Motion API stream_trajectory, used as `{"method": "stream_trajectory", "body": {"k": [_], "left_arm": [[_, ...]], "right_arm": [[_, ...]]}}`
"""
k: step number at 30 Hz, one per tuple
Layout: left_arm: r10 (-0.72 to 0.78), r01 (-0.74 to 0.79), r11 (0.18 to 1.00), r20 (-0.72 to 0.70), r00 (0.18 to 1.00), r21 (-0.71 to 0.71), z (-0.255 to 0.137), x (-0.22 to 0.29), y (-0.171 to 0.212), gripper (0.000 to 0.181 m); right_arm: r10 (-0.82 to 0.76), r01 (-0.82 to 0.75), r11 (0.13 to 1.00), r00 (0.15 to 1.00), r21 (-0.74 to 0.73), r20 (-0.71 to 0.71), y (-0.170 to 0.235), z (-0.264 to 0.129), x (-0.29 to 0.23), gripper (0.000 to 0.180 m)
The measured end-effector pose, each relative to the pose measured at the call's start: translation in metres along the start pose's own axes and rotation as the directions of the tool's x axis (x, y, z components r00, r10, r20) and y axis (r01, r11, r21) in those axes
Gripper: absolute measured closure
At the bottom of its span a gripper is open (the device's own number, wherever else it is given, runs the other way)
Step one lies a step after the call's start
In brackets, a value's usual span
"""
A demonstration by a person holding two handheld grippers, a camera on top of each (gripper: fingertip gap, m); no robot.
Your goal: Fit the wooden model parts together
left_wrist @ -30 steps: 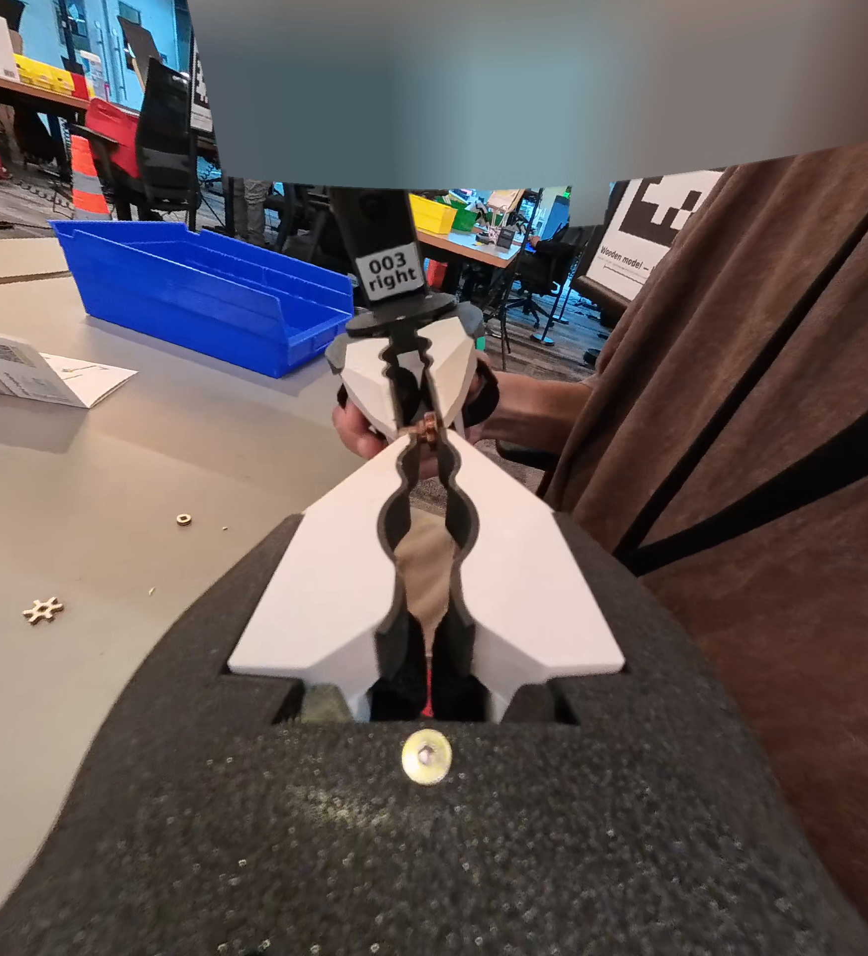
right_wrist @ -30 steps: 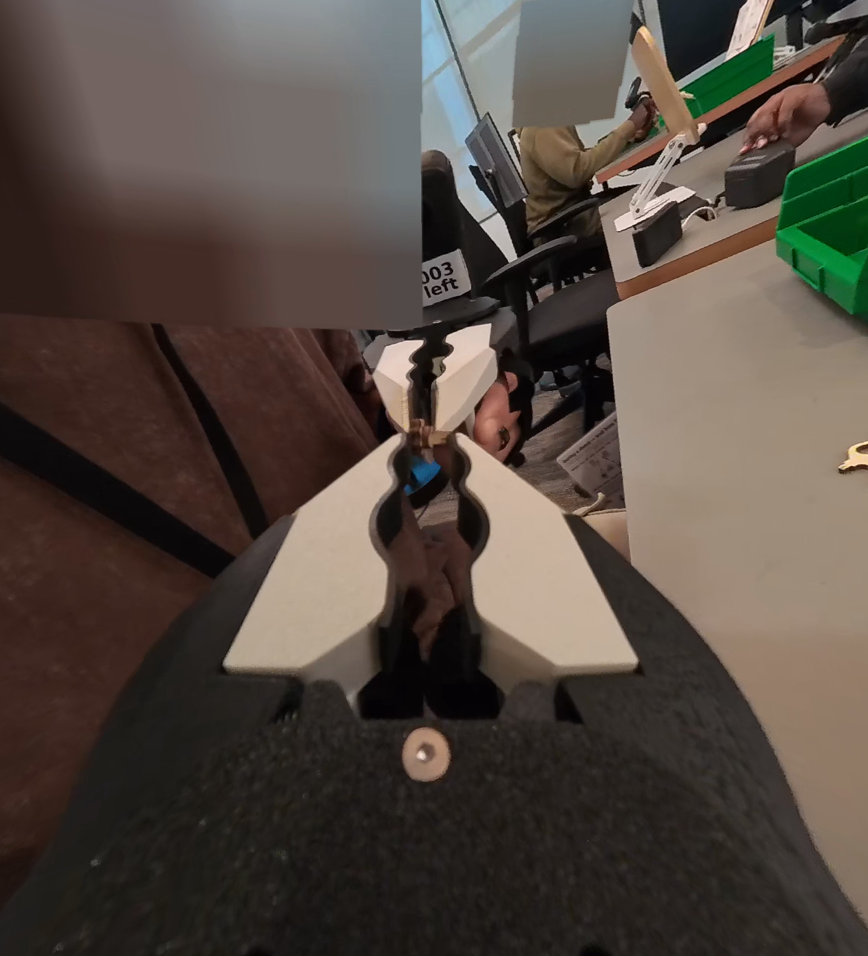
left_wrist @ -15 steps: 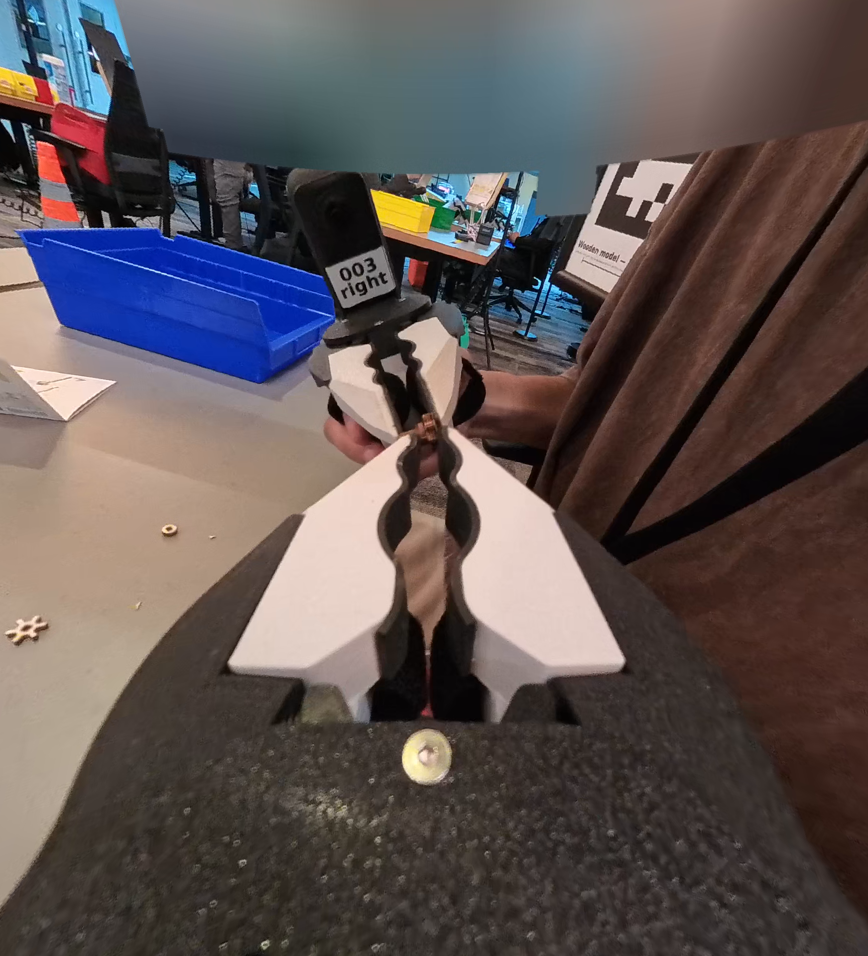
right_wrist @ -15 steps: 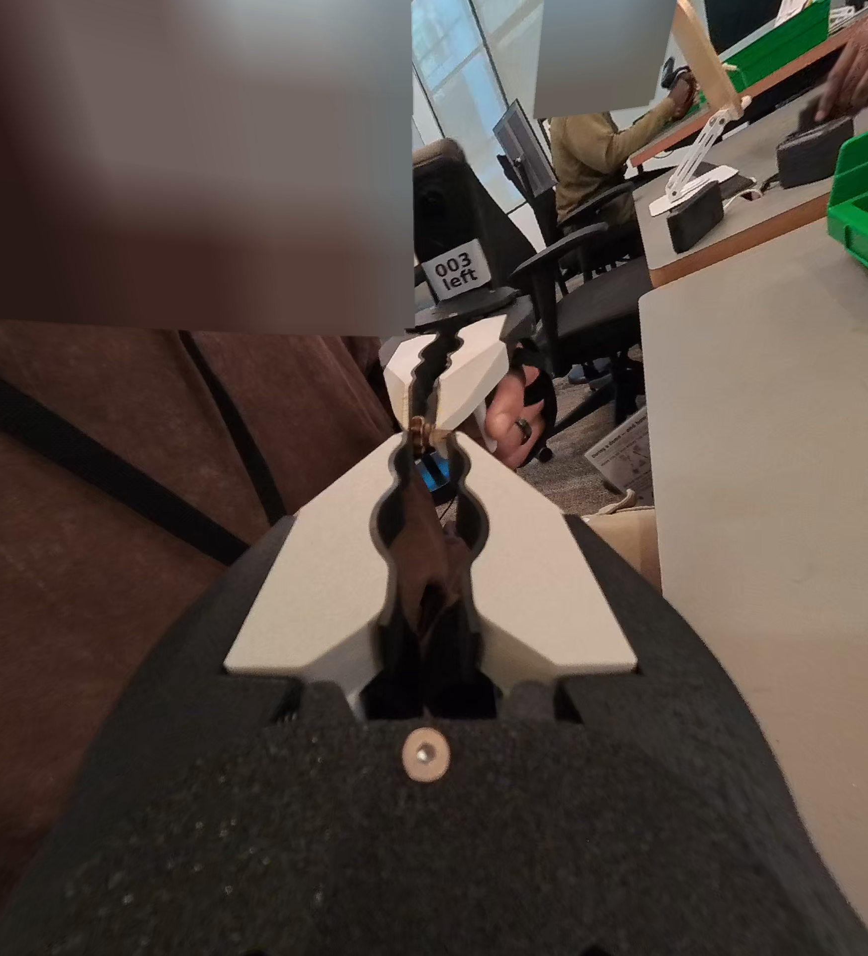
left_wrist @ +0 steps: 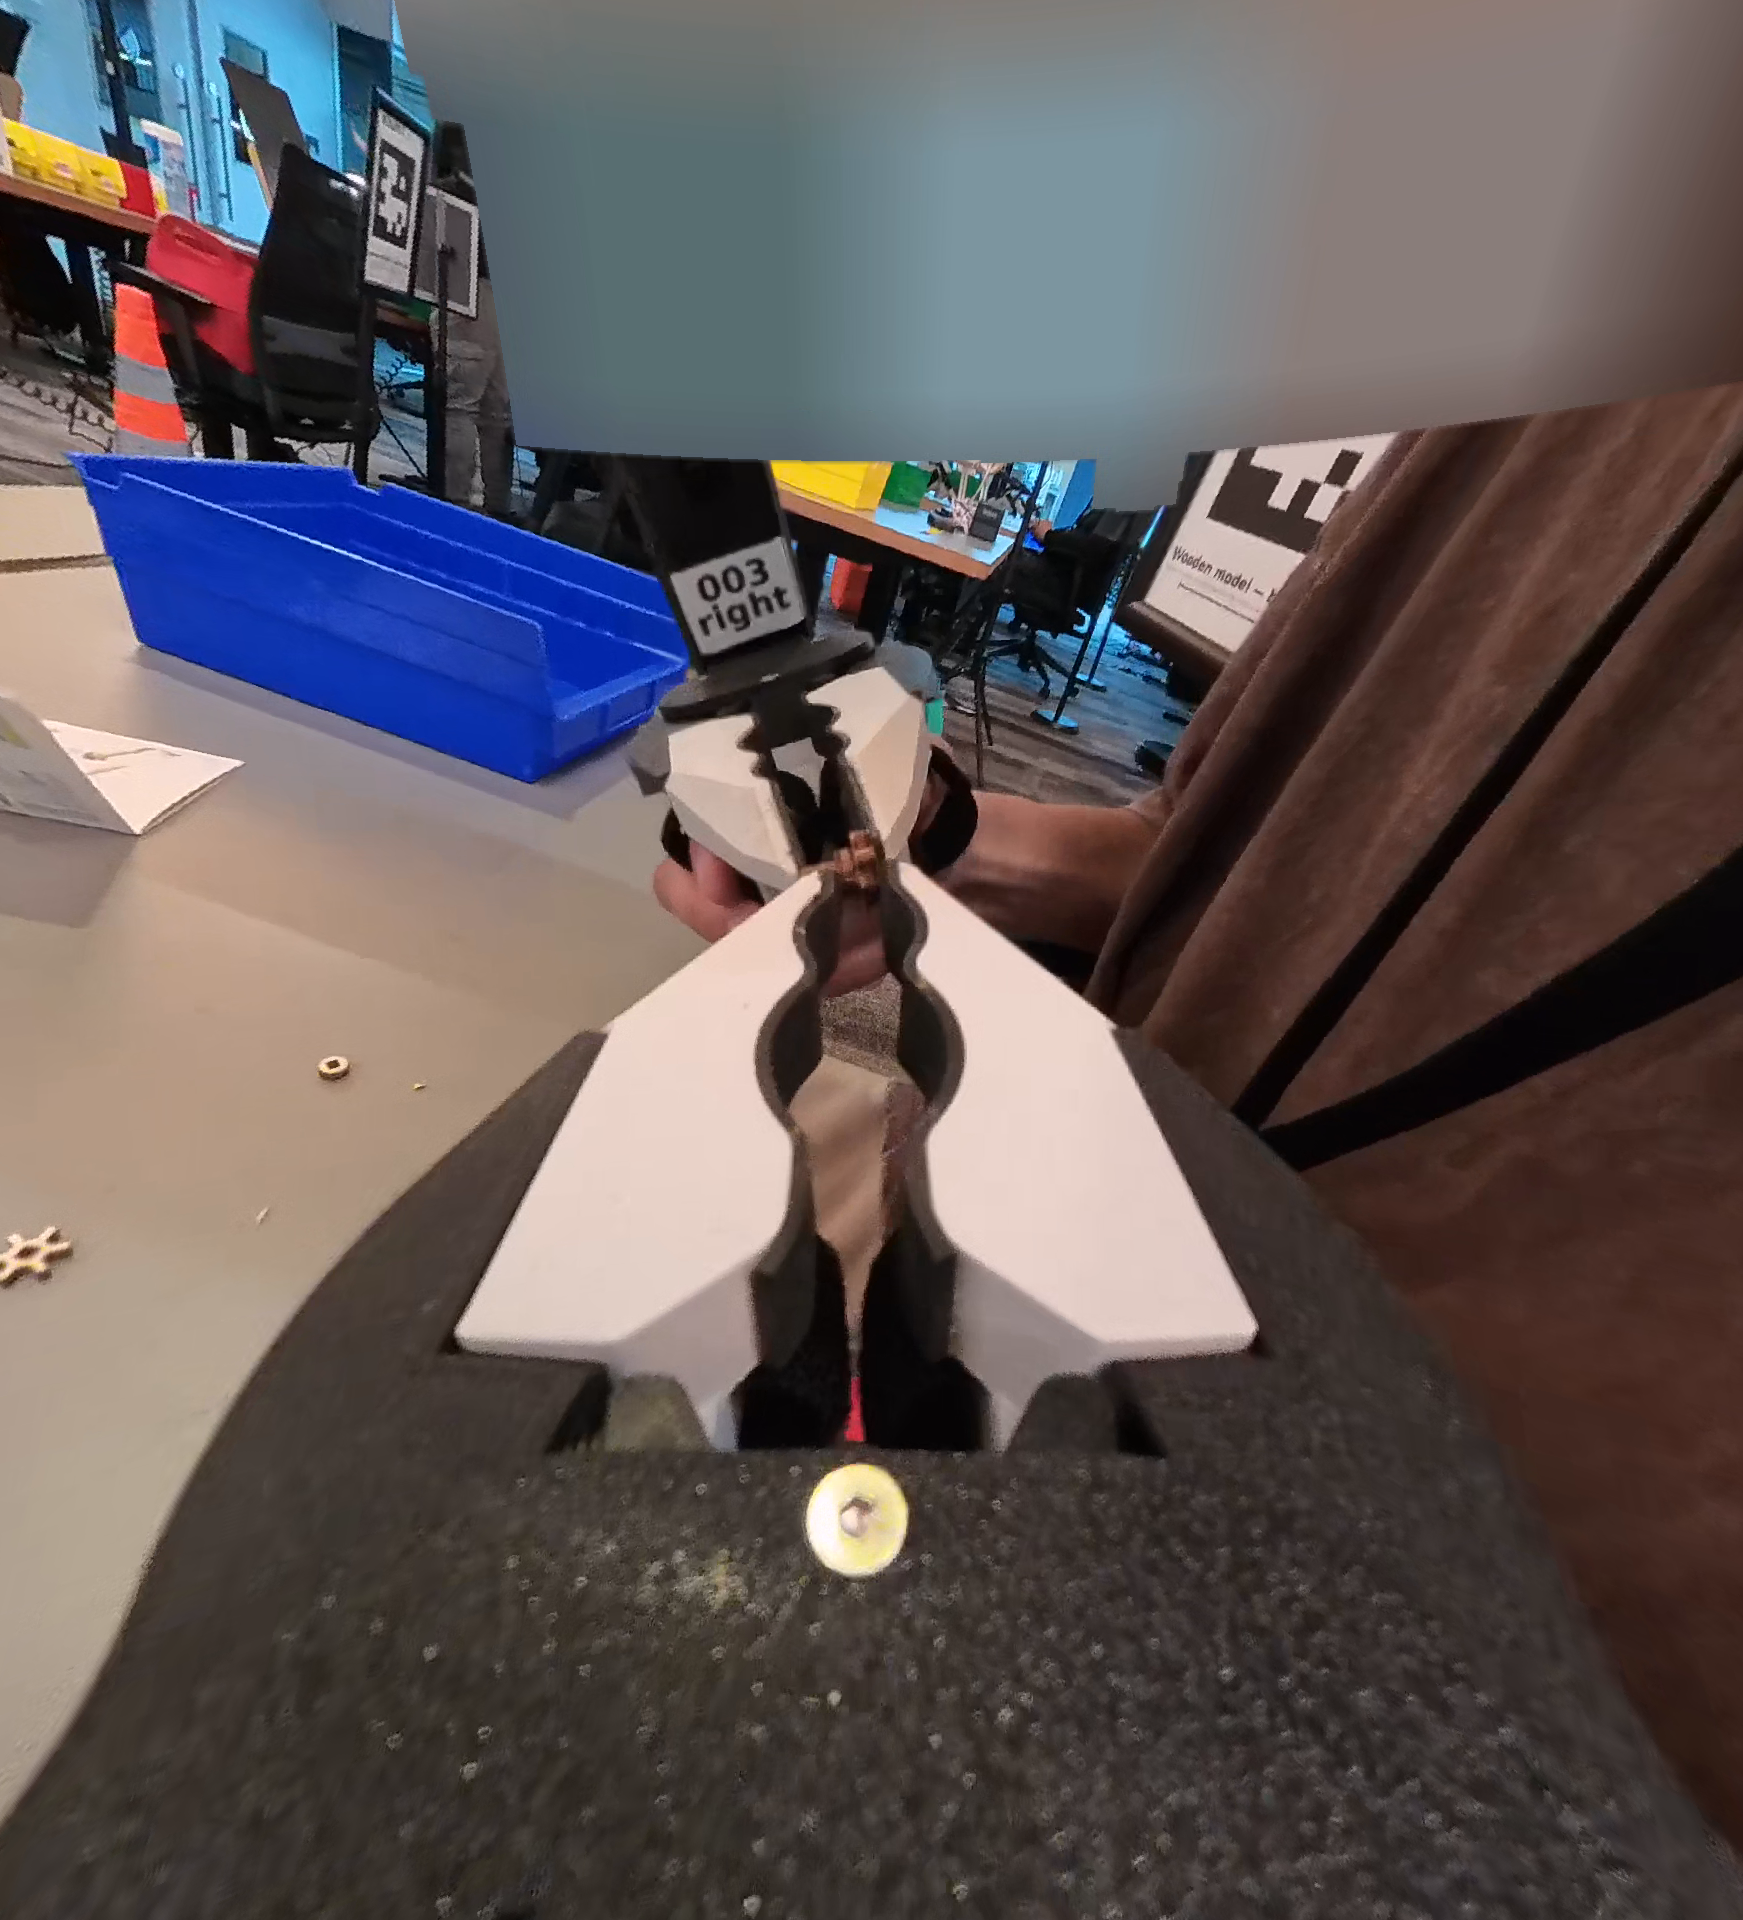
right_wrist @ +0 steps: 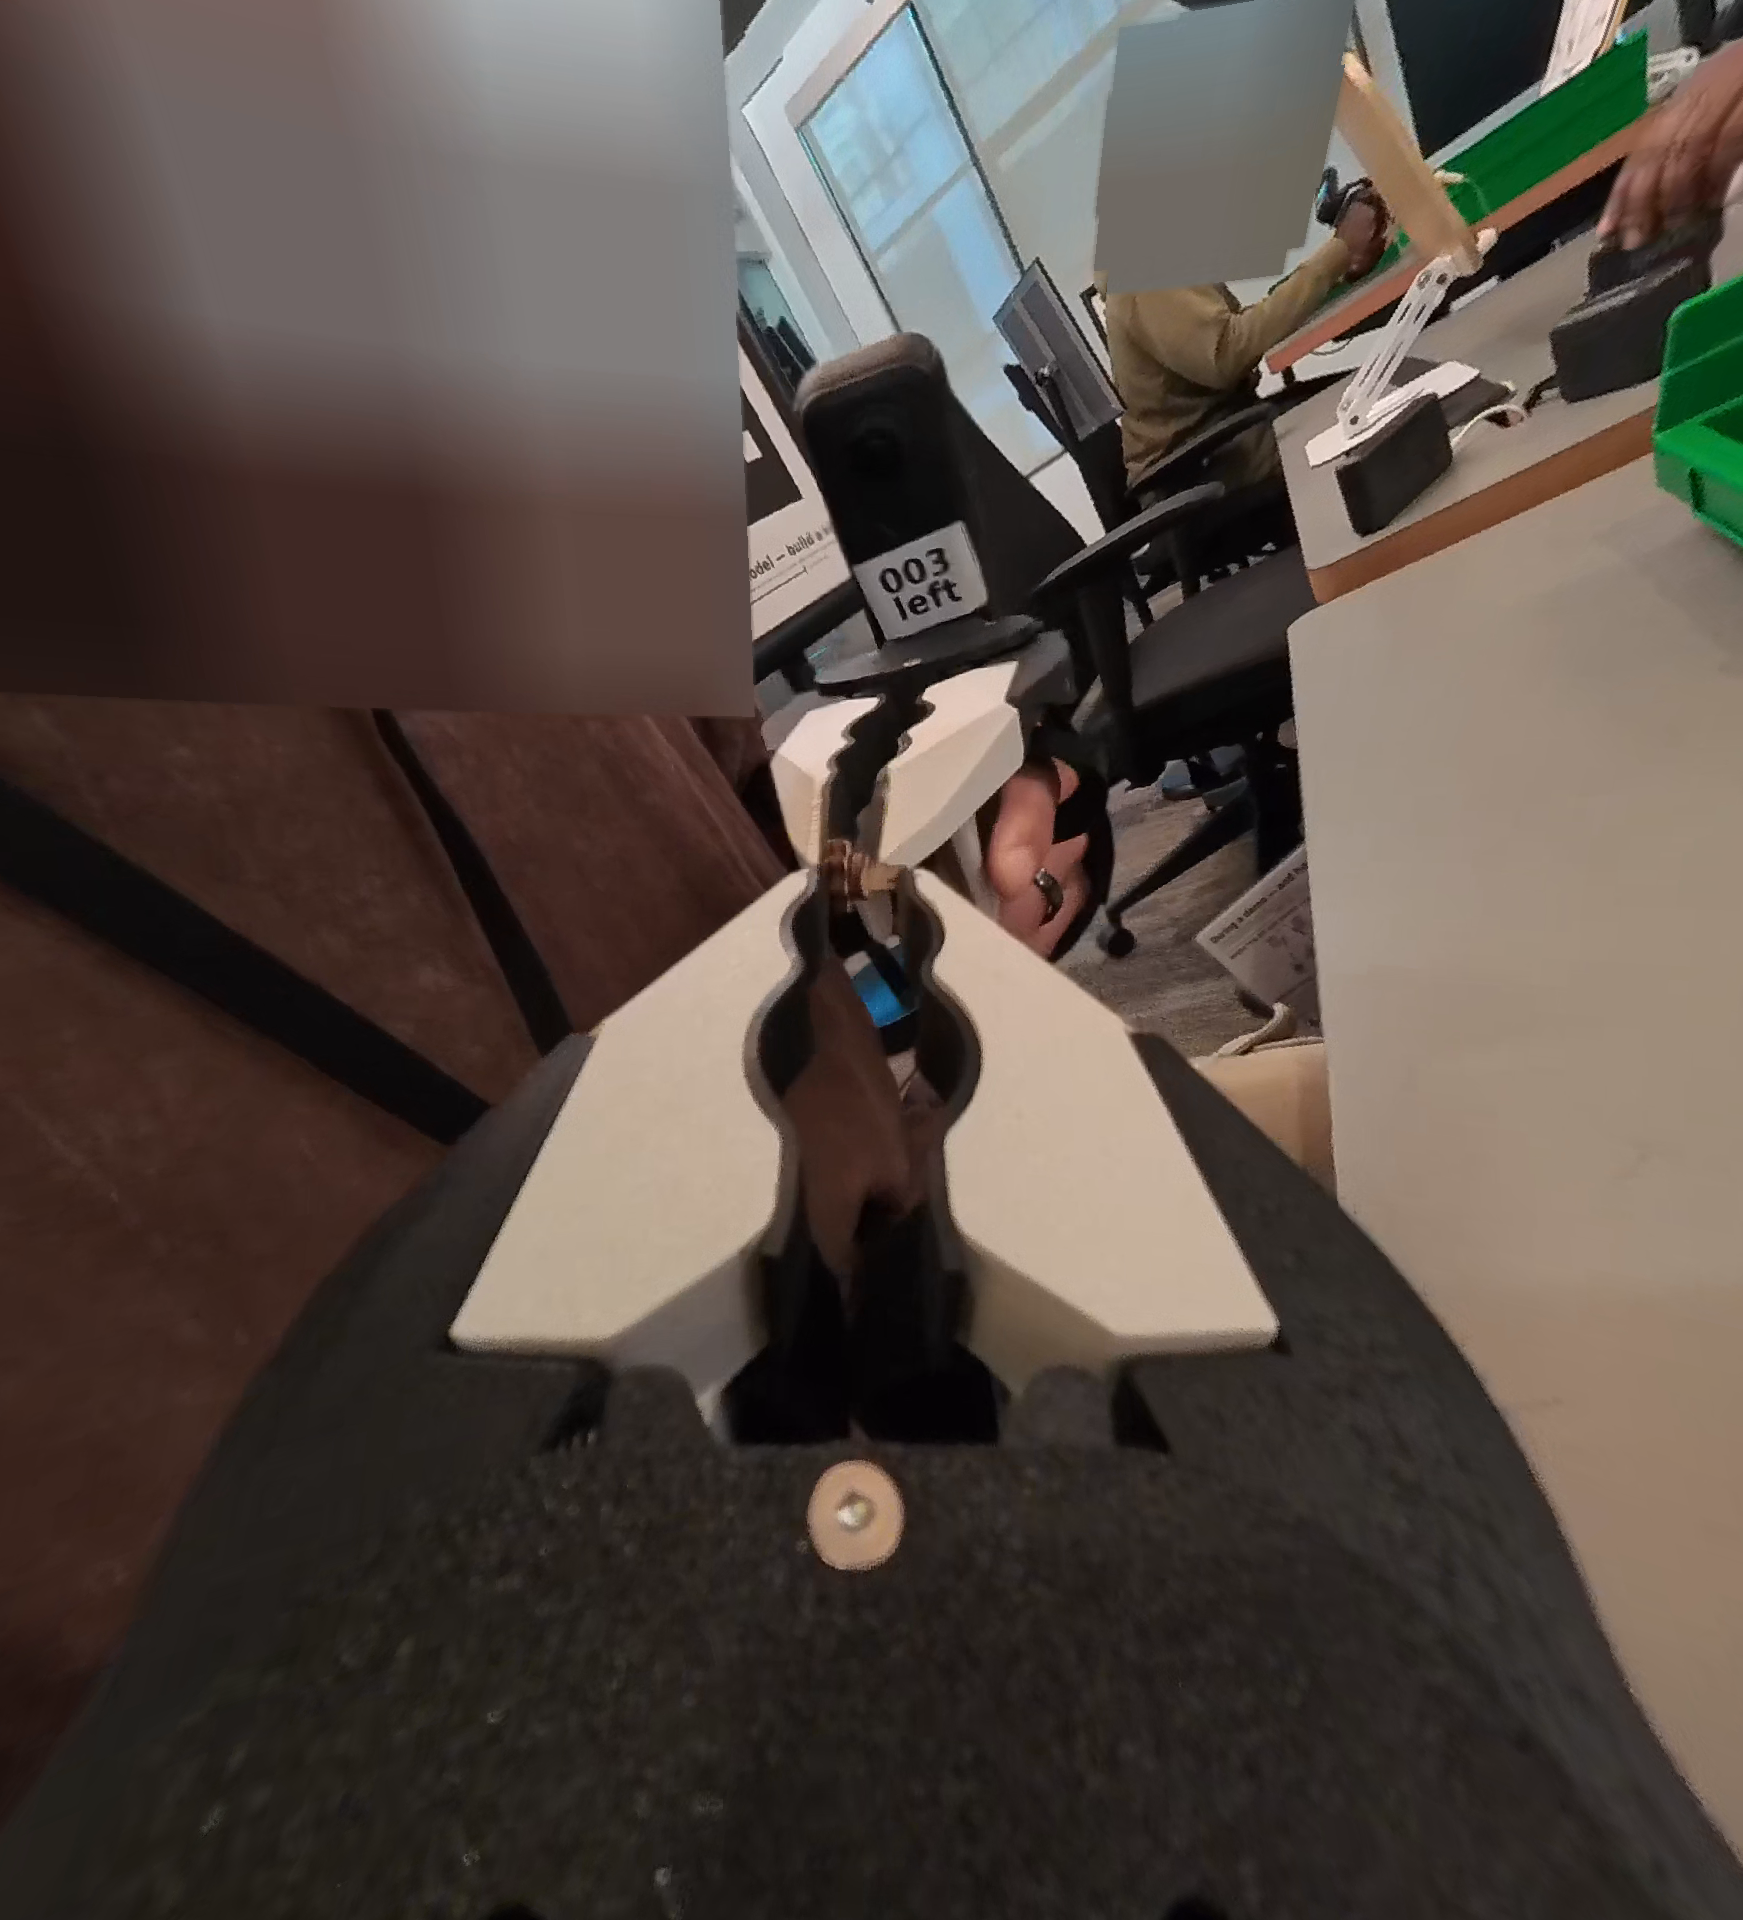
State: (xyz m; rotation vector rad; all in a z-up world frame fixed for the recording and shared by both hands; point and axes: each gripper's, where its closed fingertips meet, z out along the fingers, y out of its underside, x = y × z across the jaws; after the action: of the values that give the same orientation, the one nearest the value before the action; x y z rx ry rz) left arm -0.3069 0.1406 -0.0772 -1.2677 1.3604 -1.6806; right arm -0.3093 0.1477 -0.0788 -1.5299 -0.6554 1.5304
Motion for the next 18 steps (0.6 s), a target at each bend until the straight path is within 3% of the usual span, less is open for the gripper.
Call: {"method": "stream_trajectory", "body": {"k": [4, 5, 14, 18], "left_arm": [[0.004, -0.004, 1.0, 0.025, 1.0, -0.009, 0.0013, -0.0029, 0.0009, 0.162], [0.004, -0.004, 1.0, 0.027, 1.0, -0.013, 0.0014, -0.0029, 0.0016, 0.161], [-0.023, 0.023, 1.0, 0.019, 1.0, -0.009, 0.0017, -0.004, 0.0024, 0.167], [-0.047, 0.047, 0.999, 0.024, 0.999, -0.02, 0.0024, -0.0073, 0.0048, 0.158]], "right_arm": [[-0.013, 0.013, 1.0, 1.0, -0.02, 0.024, 0.0019, -0.0007, -0.0041, 0.167], [-0.015, 0.016, 1.0, 0.999, -0.025, 0.029, 0.0028, -0.001, -0.0047, 0.177], [-0.046, 0.046, 0.999, 0.999, -0.022, 0.002, 0.0022, -0.0008, -0.0027, 0.177], [-0.081, 0.081, 0.996, 0.996, -0.036, -0.019, 0.0034, -0.0011, -0.0021, 0.177]]}}
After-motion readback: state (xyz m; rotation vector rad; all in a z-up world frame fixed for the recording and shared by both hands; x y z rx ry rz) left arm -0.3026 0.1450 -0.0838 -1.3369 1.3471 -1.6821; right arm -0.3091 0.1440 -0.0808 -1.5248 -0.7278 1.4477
